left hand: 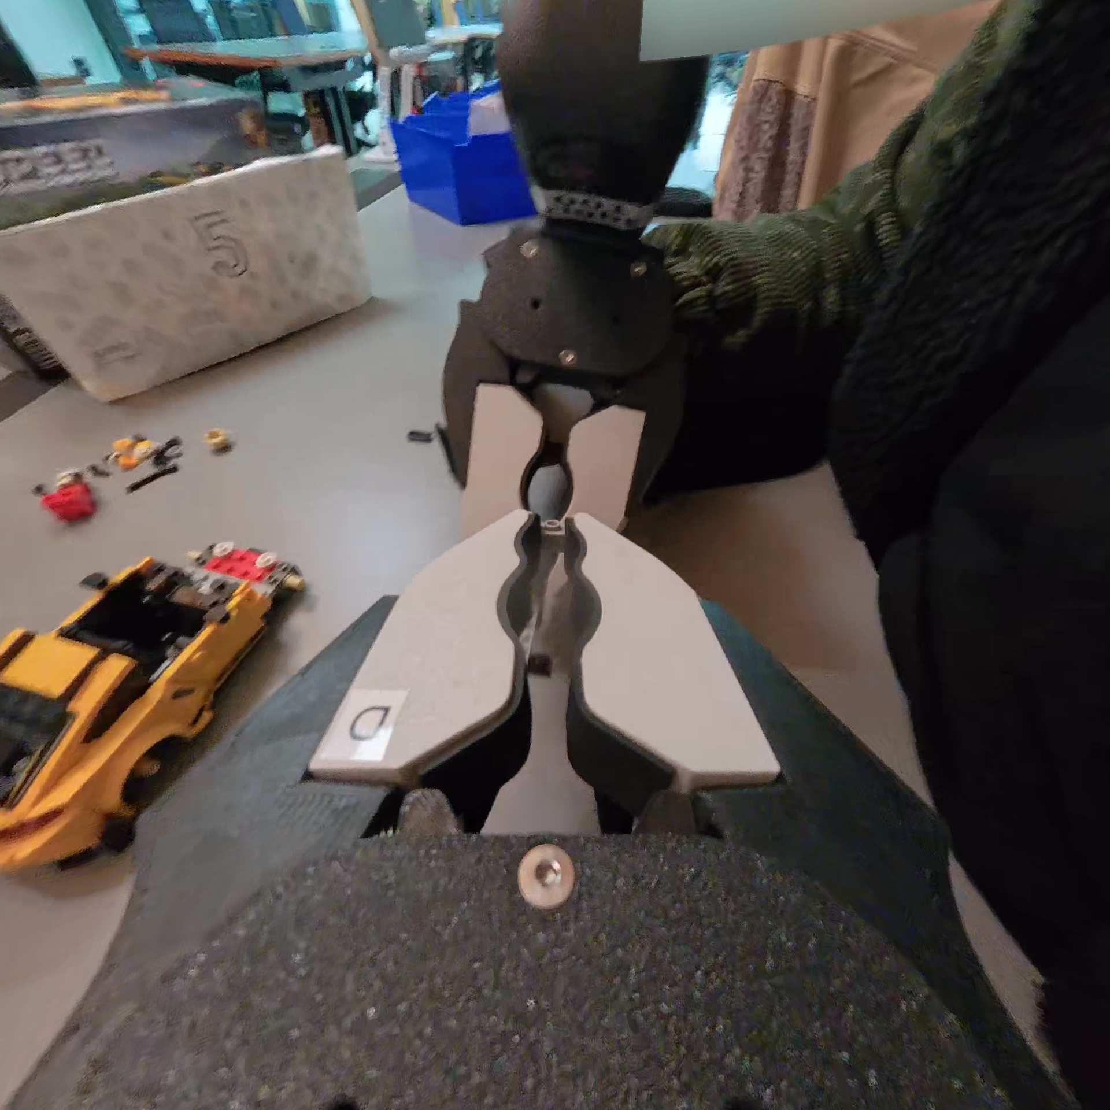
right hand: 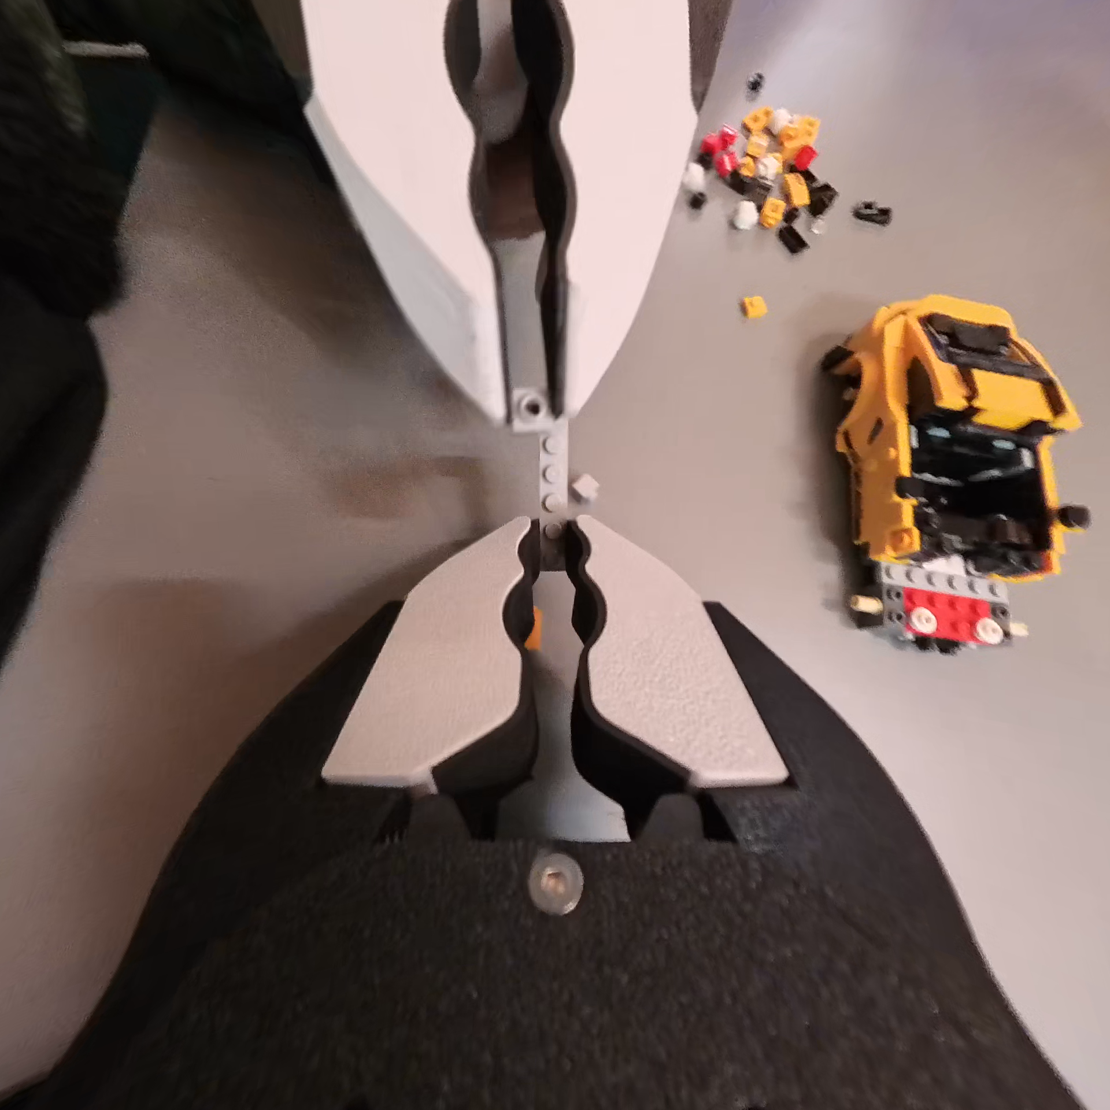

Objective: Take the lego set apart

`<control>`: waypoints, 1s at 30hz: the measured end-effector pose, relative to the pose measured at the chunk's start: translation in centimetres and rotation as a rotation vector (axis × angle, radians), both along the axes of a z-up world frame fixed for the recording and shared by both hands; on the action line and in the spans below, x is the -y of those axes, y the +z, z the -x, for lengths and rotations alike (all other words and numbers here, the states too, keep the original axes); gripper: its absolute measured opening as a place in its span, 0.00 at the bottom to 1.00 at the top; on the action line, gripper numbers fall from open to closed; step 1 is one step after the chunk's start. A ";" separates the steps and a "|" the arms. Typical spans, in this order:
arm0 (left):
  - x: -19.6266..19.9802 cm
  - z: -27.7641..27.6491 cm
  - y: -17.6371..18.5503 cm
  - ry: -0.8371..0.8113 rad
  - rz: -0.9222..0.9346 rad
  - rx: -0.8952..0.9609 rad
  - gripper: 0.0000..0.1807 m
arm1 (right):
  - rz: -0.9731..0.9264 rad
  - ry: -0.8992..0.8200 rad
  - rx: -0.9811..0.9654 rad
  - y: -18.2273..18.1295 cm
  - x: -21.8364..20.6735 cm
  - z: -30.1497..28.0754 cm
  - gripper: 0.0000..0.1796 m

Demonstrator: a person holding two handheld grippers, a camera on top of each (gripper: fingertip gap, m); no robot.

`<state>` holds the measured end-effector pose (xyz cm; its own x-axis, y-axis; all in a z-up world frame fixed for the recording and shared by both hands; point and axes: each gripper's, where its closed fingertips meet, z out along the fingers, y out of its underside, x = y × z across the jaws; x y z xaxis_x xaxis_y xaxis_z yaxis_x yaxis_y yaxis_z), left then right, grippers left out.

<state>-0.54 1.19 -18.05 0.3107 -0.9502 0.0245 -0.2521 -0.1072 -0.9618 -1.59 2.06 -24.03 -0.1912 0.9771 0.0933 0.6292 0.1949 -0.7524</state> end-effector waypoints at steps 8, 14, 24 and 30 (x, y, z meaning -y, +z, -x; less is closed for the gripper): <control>-2.7 2.9 -5.3 0.163 0.123 -0.264 0.10 | 0.047 -0.100 0.019 0.1 -2.9 -1.7 0.04; -2.1 1.8 -5.3 0.124 0.163 -0.224 0.16 | 0.115 -0.125 -0.001 0.2 -3.2 -1.7 0.04; -2.6 1.3 -2.4 0.122 0.452 0.110 0.03 | -0.045 -0.124 -0.094 1.9 -3.2 -0.7 0.04; -2.8 2.0 -2.4 0.132 0.542 0.170 0.02 | -0.255 -0.106 -0.173 3.4 -3.6 -0.4 0.04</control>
